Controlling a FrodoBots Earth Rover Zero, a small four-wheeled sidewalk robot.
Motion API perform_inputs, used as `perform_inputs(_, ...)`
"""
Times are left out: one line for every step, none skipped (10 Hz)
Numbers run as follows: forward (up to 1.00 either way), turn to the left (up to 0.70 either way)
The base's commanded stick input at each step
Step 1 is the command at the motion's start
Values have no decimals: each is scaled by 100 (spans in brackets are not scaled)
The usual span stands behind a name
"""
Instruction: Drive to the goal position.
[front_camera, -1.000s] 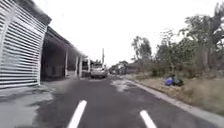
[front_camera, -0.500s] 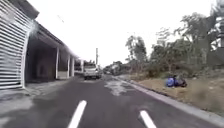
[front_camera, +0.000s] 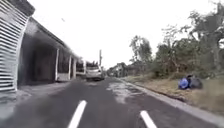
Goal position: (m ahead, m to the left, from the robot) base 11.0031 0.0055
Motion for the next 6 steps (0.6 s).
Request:
perform_inputs(100, 0)
perform_inputs(100, -9)
perform_inputs(100, -40)
perform_inputs(100, -40)
perform_inputs(100, -38)
perform_inputs(100, -38)
